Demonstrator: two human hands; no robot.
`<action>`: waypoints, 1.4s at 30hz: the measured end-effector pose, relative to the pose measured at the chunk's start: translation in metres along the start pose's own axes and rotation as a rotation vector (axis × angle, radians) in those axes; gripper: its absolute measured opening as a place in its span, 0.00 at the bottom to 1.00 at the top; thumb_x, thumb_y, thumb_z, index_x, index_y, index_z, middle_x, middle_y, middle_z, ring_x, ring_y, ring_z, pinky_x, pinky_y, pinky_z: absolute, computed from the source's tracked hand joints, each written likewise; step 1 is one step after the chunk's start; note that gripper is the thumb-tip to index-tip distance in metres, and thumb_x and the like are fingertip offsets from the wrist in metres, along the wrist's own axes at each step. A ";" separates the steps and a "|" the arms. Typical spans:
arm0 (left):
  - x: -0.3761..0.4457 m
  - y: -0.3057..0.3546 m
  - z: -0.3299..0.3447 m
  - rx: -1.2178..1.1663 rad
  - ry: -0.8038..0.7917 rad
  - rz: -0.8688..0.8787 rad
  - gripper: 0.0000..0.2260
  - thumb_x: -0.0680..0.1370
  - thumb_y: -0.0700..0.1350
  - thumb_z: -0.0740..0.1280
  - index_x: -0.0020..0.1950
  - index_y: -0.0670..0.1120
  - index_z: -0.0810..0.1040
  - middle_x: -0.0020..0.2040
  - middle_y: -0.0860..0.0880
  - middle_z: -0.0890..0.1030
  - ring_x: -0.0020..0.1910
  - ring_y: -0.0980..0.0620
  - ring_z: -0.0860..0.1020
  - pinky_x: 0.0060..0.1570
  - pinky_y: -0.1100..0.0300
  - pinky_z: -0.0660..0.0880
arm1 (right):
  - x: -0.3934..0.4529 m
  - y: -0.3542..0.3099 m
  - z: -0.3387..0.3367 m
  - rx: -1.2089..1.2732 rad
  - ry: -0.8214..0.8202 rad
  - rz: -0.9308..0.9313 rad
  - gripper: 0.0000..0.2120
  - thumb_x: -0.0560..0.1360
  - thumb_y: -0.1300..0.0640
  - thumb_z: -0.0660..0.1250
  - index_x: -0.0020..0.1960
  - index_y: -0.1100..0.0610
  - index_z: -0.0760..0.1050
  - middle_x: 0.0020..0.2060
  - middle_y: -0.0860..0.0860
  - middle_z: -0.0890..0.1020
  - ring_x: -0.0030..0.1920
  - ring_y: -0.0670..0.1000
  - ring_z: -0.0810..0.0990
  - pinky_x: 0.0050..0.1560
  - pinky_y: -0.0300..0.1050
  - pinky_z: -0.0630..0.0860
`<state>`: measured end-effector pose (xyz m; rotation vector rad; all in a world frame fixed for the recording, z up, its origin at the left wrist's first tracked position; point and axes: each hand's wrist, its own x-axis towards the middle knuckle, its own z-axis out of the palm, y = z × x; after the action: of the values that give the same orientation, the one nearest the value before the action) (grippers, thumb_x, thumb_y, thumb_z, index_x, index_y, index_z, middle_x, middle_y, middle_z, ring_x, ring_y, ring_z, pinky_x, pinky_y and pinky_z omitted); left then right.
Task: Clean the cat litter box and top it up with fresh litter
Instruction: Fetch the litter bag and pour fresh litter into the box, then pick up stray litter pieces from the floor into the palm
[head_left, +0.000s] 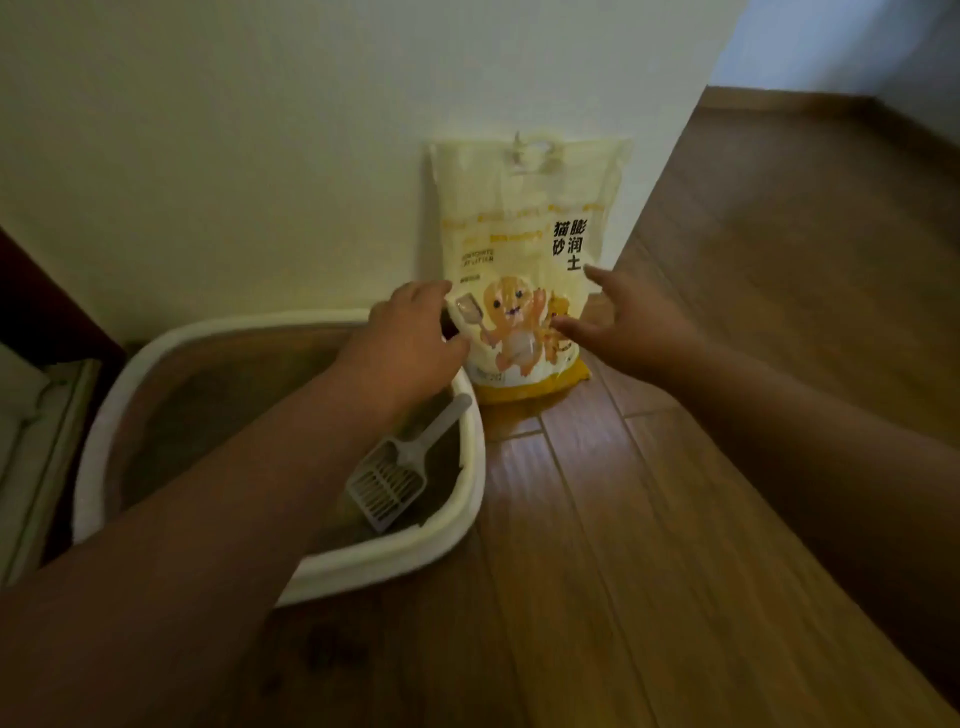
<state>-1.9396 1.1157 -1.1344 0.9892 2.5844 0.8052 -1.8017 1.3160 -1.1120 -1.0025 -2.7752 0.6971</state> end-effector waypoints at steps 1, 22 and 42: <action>-0.012 -0.003 -0.005 0.024 0.019 0.008 0.28 0.80 0.54 0.66 0.79 0.52 0.63 0.77 0.48 0.65 0.74 0.44 0.67 0.71 0.44 0.69 | -0.009 -0.005 -0.002 -0.016 0.003 0.002 0.42 0.73 0.36 0.71 0.80 0.50 0.59 0.76 0.51 0.67 0.73 0.54 0.69 0.68 0.49 0.68; -0.216 -0.101 0.040 0.138 0.380 -0.400 0.23 0.82 0.57 0.60 0.76 0.54 0.68 0.76 0.50 0.69 0.75 0.46 0.66 0.69 0.39 0.68 | -0.150 -0.041 0.153 -0.143 0.123 -0.379 0.31 0.76 0.39 0.66 0.75 0.52 0.68 0.74 0.52 0.70 0.72 0.55 0.70 0.68 0.54 0.69; -0.278 -0.167 0.042 -0.937 0.601 -0.601 0.14 0.82 0.56 0.63 0.67 0.59 0.78 0.65 0.60 0.78 0.67 0.58 0.74 0.70 0.49 0.71 | -0.219 -0.098 0.278 -0.083 -0.501 -0.556 0.13 0.77 0.50 0.68 0.61 0.50 0.77 0.57 0.47 0.77 0.57 0.49 0.77 0.57 0.46 0.78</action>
<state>-1.8069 0.8423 -1.2540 -0.3278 2.1750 2.0079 -1.7581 1.0051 -1.3032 -0.0166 -3.2870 0.8282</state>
